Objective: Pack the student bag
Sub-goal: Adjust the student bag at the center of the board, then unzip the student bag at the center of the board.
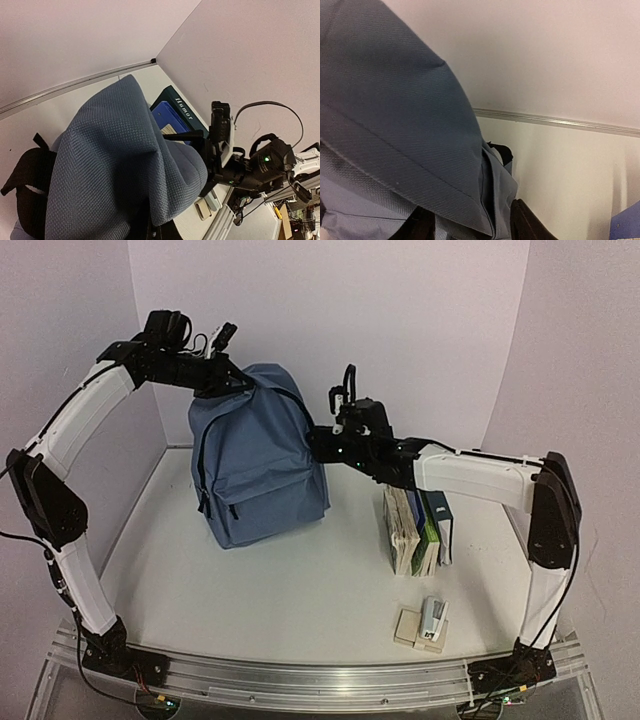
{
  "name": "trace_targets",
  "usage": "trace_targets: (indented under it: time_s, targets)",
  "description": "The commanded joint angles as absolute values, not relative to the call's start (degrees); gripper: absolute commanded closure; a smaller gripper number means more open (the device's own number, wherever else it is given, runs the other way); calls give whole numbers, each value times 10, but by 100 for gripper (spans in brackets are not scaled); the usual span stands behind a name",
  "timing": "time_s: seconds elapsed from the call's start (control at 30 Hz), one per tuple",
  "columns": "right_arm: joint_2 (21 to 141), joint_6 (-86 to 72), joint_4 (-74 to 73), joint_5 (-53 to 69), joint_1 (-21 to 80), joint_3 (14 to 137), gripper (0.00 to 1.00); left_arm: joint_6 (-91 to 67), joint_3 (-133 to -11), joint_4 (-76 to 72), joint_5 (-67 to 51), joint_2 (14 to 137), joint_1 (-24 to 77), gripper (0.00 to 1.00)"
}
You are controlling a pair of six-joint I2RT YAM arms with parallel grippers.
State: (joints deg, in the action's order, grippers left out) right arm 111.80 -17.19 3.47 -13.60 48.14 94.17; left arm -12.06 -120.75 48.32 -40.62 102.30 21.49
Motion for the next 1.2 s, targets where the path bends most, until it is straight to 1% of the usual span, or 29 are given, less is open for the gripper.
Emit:
trace_targets:
  time_s: [0.0,0.07,0.17,0.2,0.23,0.33,0.4,0.43,0.5,0.57,0.67,0.77,0.87,1.07,1.17]
  targets:
    - [1052,-181,45,-71,492,911,45,-130,-1237,441,-358,1043,217,96]
    - [1024,-187,45,-60,510,886,40,-134,-1242,430,-364,1055,217,93]
    - [991,-184,44,-78,551,861,32,-137,-1251,419,-390,1067,217,81]
    - [980,-184,44,-83,567,854,31,-136,-1252,415,-397,1069,217,78]
    - [975,-188,43,-86,581,849,30,-134,-1252,413,-401,1068,217,73]
    - [977,-205,43,-78,619,846,28,-126,-1244,411,-403,1058,217,53]
    - [990,-216,44,-68,637,854,28,-120,-1227,407,-398,1037,217,30]
    - [998,-219,44,-69,645,860,28,-116,-1216,405,-392,1025,216,22]
    - [1021,-217,45,-75,658,874,27,-109,-1185,399,-375,993,215,9]
    - [1042,-216,45,-76,662,891,27,-100,-1142,394,-354,957,213,1]
    - [1068,-186,44,-94,662,908,22,-87,-1076,380,-306,883,208,0]
    - [1092,-121,38,-155,662,921,15,-84,-997,364,-250,818,204,0]
    - [1099,-115,21,-224,656,941,14,-92,-931,354,-184,753,202,0]
    - [1081,-143,21,-218,632,927,11,-110,-795,349,-94,667,198,0]
    - [1071,-157,21,-202,616,912,11,-137,-687,325,-72,620,194,0]
